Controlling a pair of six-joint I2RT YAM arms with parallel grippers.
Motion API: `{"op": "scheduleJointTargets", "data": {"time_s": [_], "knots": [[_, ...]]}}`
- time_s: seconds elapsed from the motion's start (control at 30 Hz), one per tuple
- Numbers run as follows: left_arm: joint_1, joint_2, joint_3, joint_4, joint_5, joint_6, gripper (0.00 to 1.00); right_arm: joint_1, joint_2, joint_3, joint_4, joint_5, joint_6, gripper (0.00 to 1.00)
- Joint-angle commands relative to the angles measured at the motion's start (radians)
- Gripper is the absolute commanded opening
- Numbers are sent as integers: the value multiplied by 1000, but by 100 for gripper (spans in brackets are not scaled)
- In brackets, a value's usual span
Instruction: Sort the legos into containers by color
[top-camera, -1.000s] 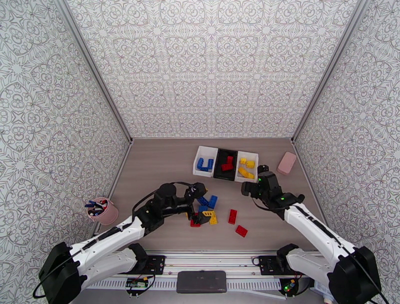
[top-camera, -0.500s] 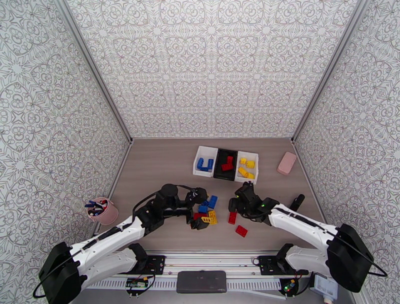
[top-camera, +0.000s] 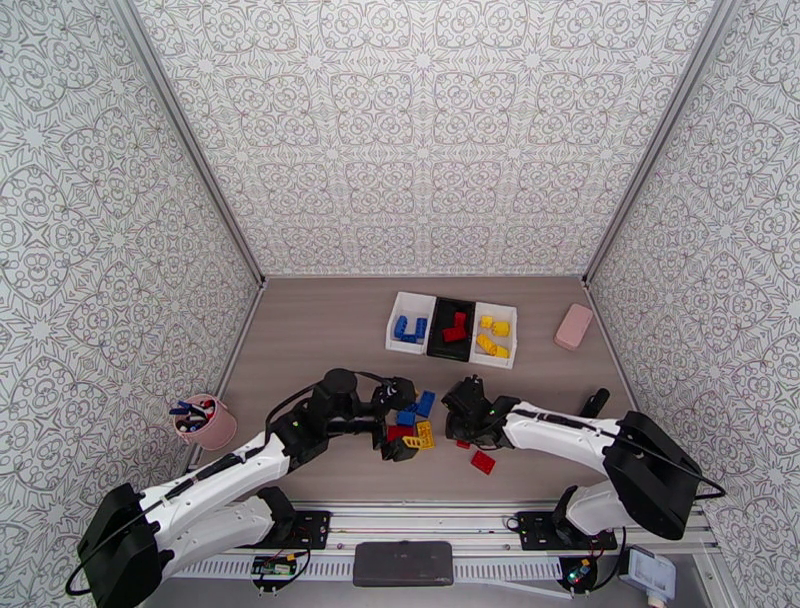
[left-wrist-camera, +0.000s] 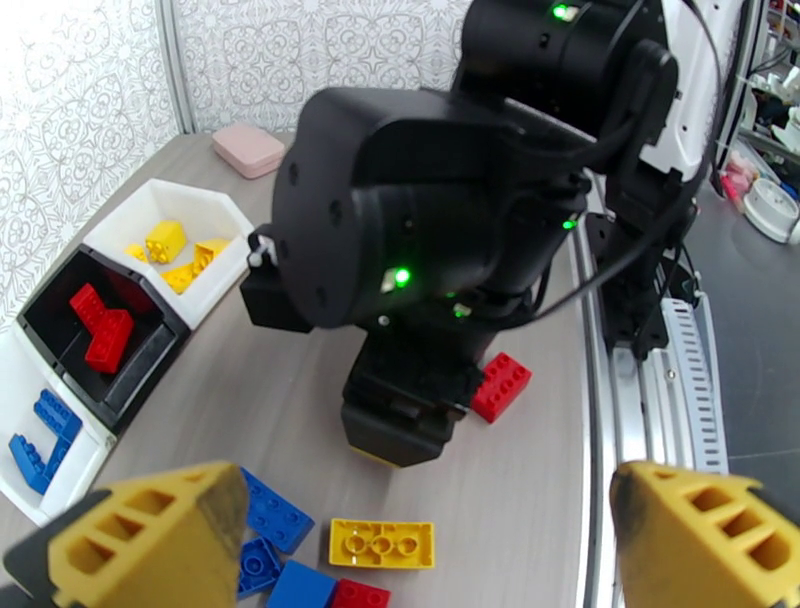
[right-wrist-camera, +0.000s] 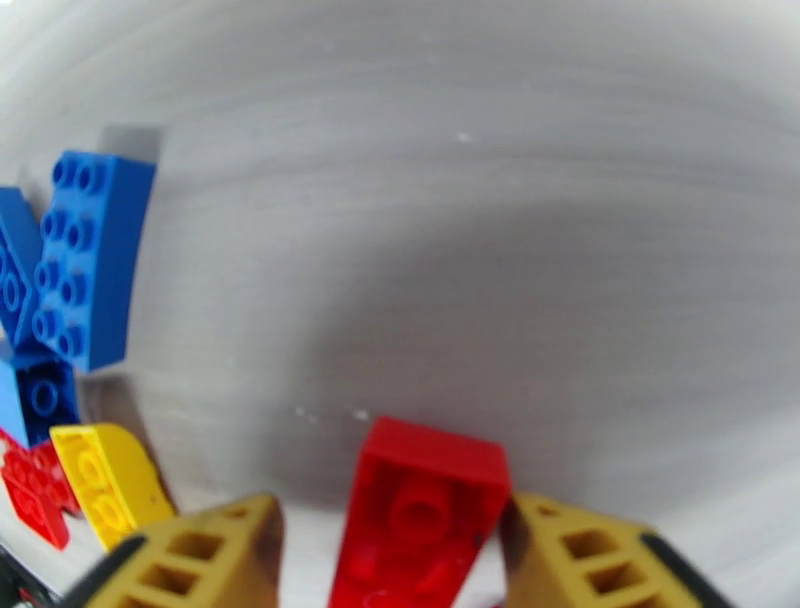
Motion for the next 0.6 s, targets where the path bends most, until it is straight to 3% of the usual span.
{"op": "scheduleJointTargets", "data": {"time_s": [0.0, 0.33, 0.57], "knots": [[-4, 1, 5, -11, 3, -9, 100, 5, 24, 30, -3, 12, 8, 51], [-2, -4, 5, -14, 4, -7, 100, 5, 39, 55, -27, 47, -5, 33], [1, -7, 6, -11, 5, -11, 100, 5, -4, 71, -46, 61, -10, 30]]}}
